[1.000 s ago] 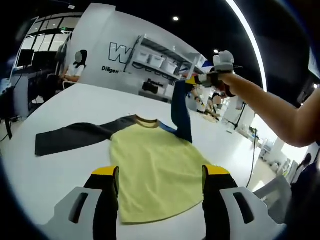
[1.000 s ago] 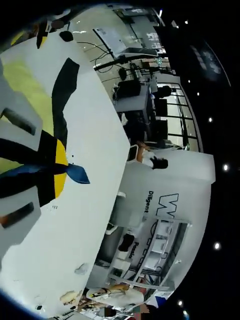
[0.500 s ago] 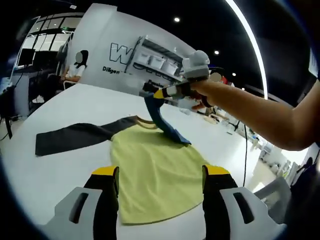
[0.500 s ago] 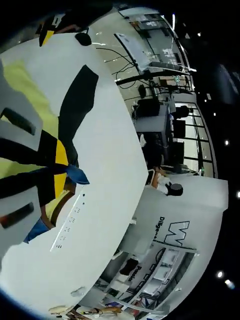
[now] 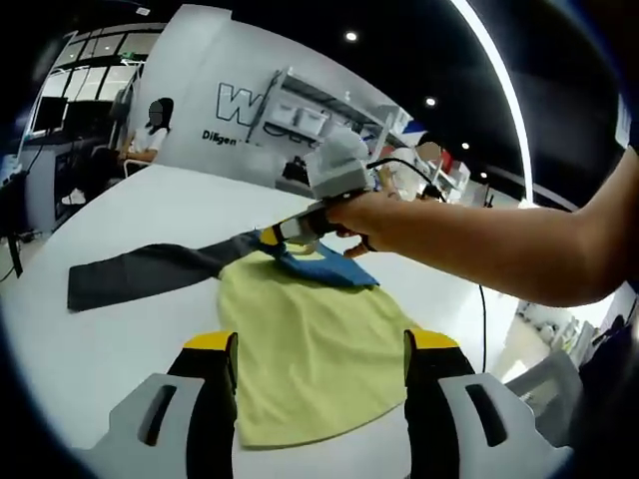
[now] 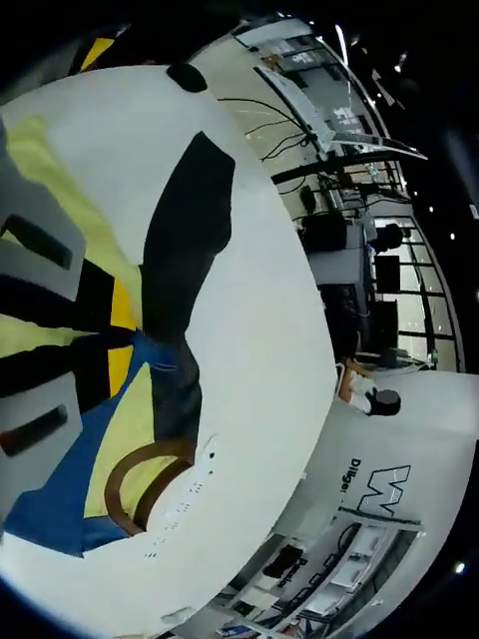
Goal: Fold the garment on the visible template until the final outline fits inside the template.
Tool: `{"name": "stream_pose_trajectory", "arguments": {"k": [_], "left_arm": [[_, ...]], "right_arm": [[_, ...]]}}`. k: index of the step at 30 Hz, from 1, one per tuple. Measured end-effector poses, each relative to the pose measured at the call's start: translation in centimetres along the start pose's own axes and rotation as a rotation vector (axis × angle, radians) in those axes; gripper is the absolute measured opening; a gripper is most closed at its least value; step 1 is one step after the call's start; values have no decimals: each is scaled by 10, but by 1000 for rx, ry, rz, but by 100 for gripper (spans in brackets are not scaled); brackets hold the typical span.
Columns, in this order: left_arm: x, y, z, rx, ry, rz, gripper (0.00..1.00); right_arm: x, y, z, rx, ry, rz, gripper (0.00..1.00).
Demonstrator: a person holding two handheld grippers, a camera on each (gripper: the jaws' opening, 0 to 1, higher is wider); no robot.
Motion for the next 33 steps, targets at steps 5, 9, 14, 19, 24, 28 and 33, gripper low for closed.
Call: {"name": "stream_pose_trajectory", "arguments": {"k": [5,9,14,19,24,28,33], "left_arm": [[1,1,-2,-10,6,-2,63],[1,2,-2,-14,8,-1,64],[4,3,2,15,9,-10,72],[5,4,3,17,-2,-8,91],[7,5,2,21,6,-6,99],[11,6,2,20,15,-23,99],[11,7,2,16,11,-28,99]], "right_arm": [[-4,15,-17,-8,76,34,0],[-7,20,-30,-21,141,71,0],[-16,19,-41,-21,191,133,4],[-23,13,-47,-19,232,165,6],[-21,6,-34,71,280,163,0],[-26,7,-27,105,298,199,0],[-14,10,-29,64,227,101,0]]}}
Point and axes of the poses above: the point that each gripper's makers call its tool centre point, and the gripper's own axes: y roughly forward along the fingers, x roughly to its right, z roughly out of its top, the point moved 5 cm from there along -y, roughly backward along the fingers, and after that the axes turned 10 degrees about z, right-handed, at the moved point
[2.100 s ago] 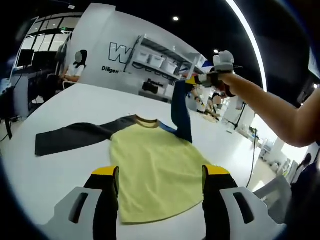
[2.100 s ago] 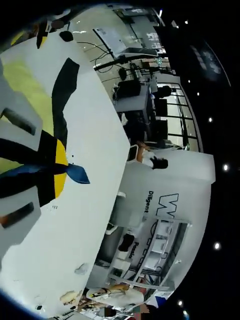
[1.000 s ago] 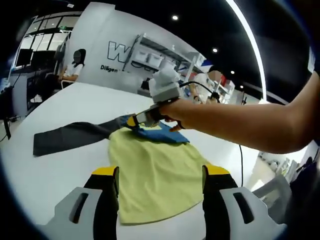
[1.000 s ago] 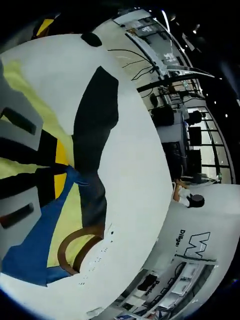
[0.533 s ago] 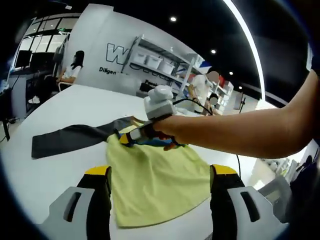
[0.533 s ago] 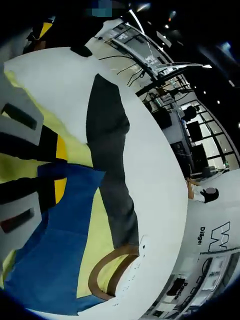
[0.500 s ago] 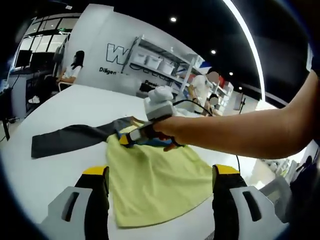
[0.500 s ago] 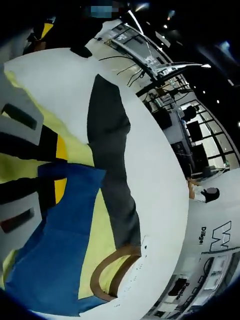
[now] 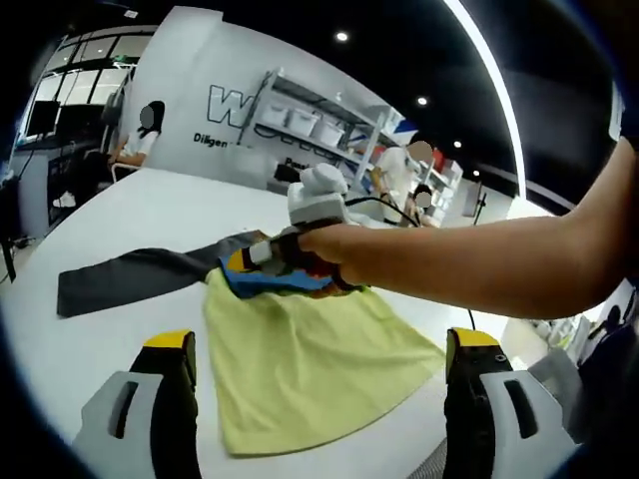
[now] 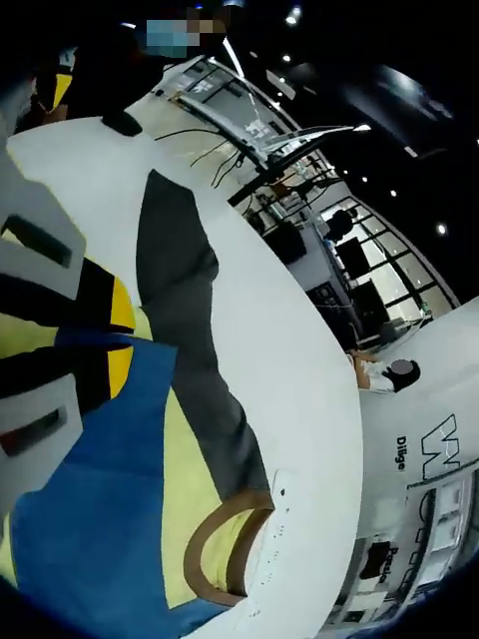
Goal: Fold the garment on the visible template until the final outline fits inside the template.
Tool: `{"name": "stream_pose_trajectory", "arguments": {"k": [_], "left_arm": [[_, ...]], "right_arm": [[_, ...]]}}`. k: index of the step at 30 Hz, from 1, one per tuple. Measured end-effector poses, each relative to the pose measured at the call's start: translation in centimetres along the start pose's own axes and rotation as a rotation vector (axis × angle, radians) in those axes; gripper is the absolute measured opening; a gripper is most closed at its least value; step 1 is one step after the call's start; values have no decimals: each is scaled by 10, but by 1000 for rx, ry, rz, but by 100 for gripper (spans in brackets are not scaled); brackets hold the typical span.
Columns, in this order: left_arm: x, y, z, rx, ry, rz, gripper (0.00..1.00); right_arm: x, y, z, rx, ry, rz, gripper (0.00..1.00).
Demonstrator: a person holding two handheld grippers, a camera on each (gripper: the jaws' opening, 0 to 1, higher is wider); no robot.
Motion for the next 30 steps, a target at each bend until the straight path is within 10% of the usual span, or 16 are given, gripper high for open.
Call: {"name": "stream_pose_trajectory", "arguments": {"k": [7,17,24,30], "left_arm": [[1,1,-1,-5,-2,-6,99],[3,1,-2,-9,6,-15,99],[6,1,-4,-18,16,-28,99],[11,0,-5,-20,25,-44,99]], "right_arm": [[-1,10,-22,-98,-35,-3,0],[13,-18,2,7,-49,-17,2],[56,-99,12,137,-48,-129,6],[105,-171,-14,188,36,-253,7]]}}
Point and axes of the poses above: the point that each gripper's makers call its tool centre point, and the gripper's own axes: y roughly forward along the fingers, x roughly to its right, z roughly out of its top, the point moved 5 cm from there along -y, roughly backward along the fingers, and after that the axes turned 10 degrees about z, right-handed, at the moved point
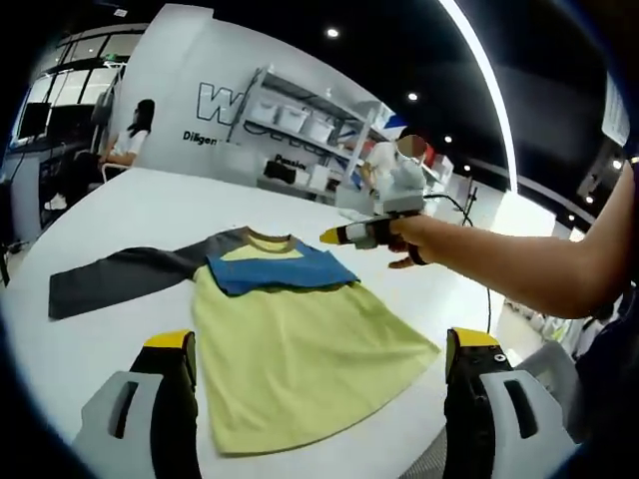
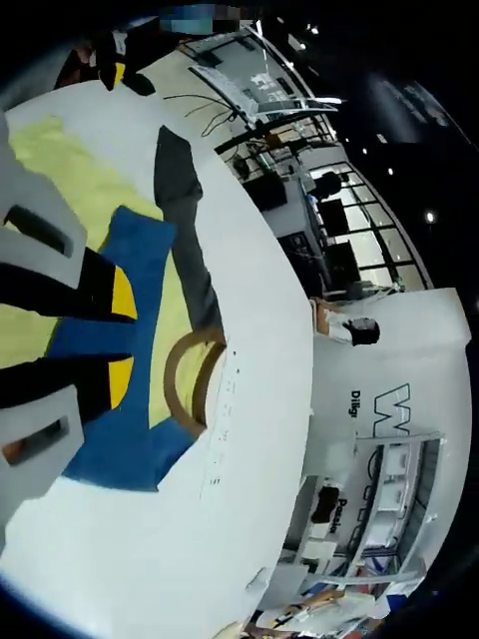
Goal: Fold the garment on the visible template until the final outline fits inside the template.
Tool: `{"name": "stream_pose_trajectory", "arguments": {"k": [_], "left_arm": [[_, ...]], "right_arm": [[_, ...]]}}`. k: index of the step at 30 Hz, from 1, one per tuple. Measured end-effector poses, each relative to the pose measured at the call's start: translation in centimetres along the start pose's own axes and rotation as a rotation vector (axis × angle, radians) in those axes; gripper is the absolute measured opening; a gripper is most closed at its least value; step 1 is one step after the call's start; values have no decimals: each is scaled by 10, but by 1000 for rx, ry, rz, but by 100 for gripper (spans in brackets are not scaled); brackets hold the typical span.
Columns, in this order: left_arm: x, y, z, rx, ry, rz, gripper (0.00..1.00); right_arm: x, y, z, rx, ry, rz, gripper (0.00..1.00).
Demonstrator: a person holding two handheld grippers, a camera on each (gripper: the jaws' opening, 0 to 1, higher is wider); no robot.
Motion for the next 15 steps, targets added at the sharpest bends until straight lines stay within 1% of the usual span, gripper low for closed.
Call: {"name": "stream_pose_trajectory", "arguments": {"k": [2,3,4,5,6,7,8,9,10,11,13,15], "left_arm": [[0,0,0,-1,4,-2,99],[1,0,0,-1,3,-4,99],[1,0,0,-2,3,-6,99],[1,0,-1,-5,6,-7,99],[2,0,-1,-7,8,-8,99],[2,0,-2,-10,8,-10,99],[2,0,-2,-11,9,-10,99],[2,0,-3,-14,12,-11,98],[2,0,-4,-16,14,-11,98],[2,0,-4,-17,14,-11,98],[2,-1,-5,-21,15,-10,97],[1,-1,-5,-22,11,-6,97]], "right_arm": [[19,-15,-11,-6,25,-44,7],[32,-24,-21,-14,51,-72,7],[40,-30,-28,-19,76,-85,7],[50,-40,-42,-31,99,-114,7],[51,-42,-45,-35,102,-120,7],[59,-46,-58,-51,128,-137,7],[60,-47,-60,-55,133,-138,7],[65,-47,-70,-77,143,-143,7],[62,-45,-79,-114,150,-136,8],[62,-44,-83,-130,150,-131,8],[57,-40,-88,-150,135,-131,9],[50,-35,-91,-179,102,-115,9]]}}
Point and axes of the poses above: the point that each gripper's makers call its tool centre point, and the gripper's own axes: y roughly forward along the fingers, x roughly to its right, z roughly out of its top, the point moved 5 cm from there along -y, roughly backward along the fingers, and after that the axes turned 10 degrees about z, right-handed, at the moved point
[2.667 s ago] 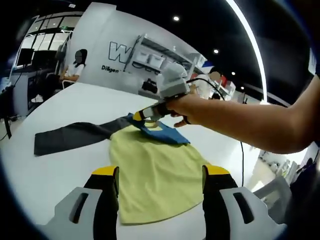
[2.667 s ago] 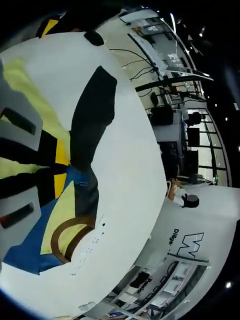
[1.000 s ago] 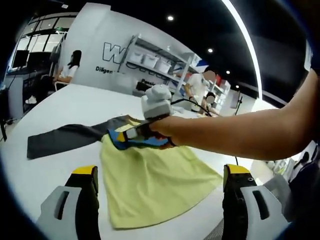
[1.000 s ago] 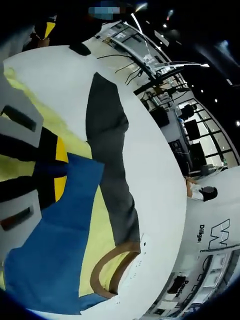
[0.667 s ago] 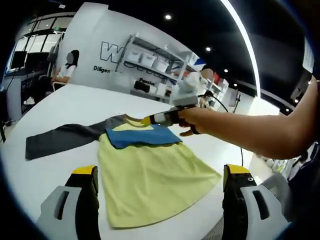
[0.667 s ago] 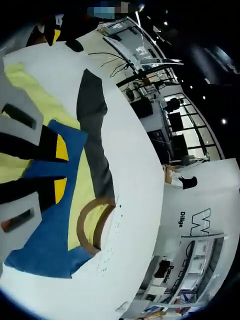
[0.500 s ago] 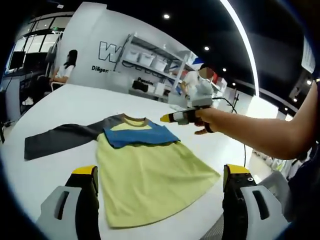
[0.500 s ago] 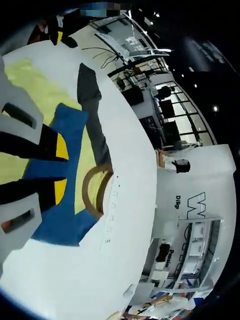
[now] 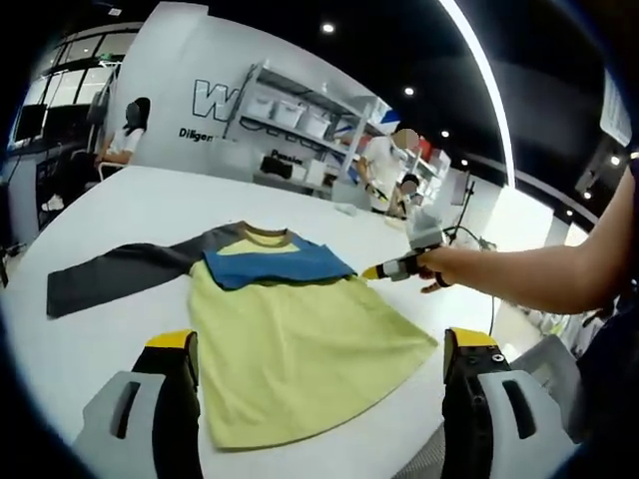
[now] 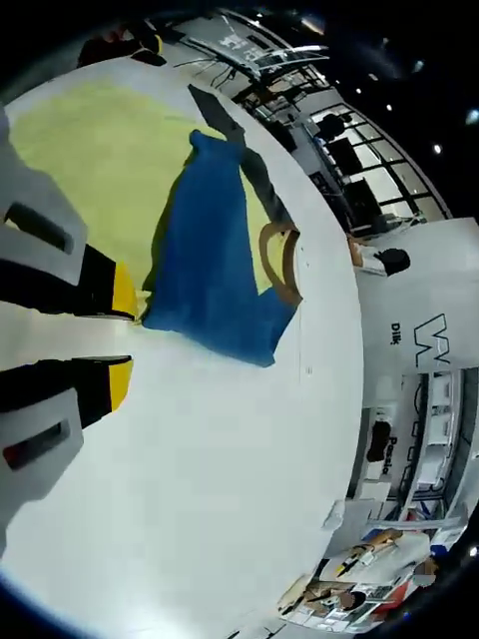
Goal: Fold the garment on the visible template until the final outline fits inside the template.
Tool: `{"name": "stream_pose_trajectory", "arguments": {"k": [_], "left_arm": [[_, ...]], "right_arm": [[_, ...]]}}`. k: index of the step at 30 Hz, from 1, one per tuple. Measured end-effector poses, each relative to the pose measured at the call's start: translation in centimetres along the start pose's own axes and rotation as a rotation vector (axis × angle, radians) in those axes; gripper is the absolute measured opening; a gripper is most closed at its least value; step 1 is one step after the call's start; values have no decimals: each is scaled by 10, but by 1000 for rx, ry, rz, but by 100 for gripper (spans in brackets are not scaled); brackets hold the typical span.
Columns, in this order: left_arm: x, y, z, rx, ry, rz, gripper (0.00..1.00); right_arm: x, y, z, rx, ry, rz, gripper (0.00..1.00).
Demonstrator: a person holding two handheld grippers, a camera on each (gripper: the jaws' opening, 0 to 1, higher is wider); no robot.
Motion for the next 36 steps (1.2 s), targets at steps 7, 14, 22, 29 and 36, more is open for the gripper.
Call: {"name": "stream_pose_trajectory", "arguments": {"k": [7,14,22,29,36], "left_arm": [[-5,1,0,-2,-15,15,96],[-7,1,0,-5,-23,26,95],[-9,1,-1,-9,-24,34,94],[-9,1,-2,-11,-23,36,94],[-9,0,-2,-10,-24,40,94]], "right_arm": [[-3,11,14,4,-47,0,10],[4,25,11,-29,-74,7,0],[31,17,13,-16,-58,-109,0],[41,13,12,-45,-115,-164,0],[46,13,10,-32,-99,-158,0]]}}
Point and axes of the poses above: the point that each gripper's makers call its tool centre point, and the gripper's own axes: y roughly forward along the fingers, x roughly to its right, z roughly out of its top, the point moved 5 cm from there along -y, roughly backward along the fingers, and after that the axes turned 10 degrees about z, right-handed, at the moved point
